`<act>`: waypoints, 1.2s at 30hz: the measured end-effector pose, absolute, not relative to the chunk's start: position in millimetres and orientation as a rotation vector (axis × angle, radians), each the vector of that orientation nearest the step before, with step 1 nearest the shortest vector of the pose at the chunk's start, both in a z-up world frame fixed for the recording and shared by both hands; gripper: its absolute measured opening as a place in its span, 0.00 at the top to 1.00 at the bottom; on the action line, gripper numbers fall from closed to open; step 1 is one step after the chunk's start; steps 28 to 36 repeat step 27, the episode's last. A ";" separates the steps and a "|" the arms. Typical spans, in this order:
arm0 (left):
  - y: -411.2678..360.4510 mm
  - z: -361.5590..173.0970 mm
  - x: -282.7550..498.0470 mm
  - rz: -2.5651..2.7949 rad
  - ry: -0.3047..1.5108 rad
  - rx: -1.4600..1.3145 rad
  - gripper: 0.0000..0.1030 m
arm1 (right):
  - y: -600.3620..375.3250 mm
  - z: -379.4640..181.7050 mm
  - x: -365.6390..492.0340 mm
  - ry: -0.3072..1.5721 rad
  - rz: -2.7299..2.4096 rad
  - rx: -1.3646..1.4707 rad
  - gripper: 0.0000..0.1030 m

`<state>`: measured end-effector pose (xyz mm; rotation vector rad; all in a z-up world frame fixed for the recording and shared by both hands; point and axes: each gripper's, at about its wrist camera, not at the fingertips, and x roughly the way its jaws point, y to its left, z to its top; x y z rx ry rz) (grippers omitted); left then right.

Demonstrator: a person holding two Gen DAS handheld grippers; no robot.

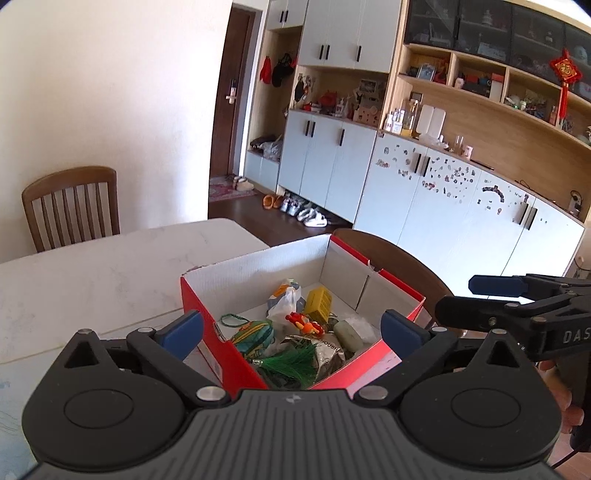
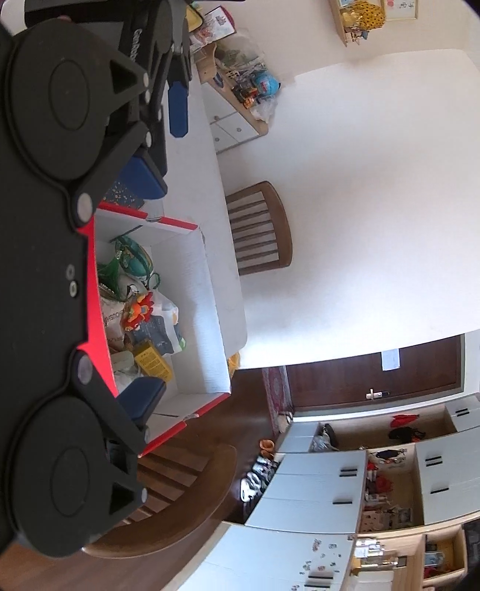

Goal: Organize objects

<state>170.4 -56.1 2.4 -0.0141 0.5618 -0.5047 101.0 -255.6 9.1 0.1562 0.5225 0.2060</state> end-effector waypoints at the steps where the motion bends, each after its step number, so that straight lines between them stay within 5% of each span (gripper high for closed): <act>1: -54.1 2.1 168.7 -0.507 0.559 -0.015 0.00 | -254.3 8.2 100.2 0.525 0.203 0.157 0.01; 36: -25.8 5.9 157.6 -0.494 0.515 -0.041 0.00 | -234.7 1.3 91.7 0.540 0.159 0.156 0.01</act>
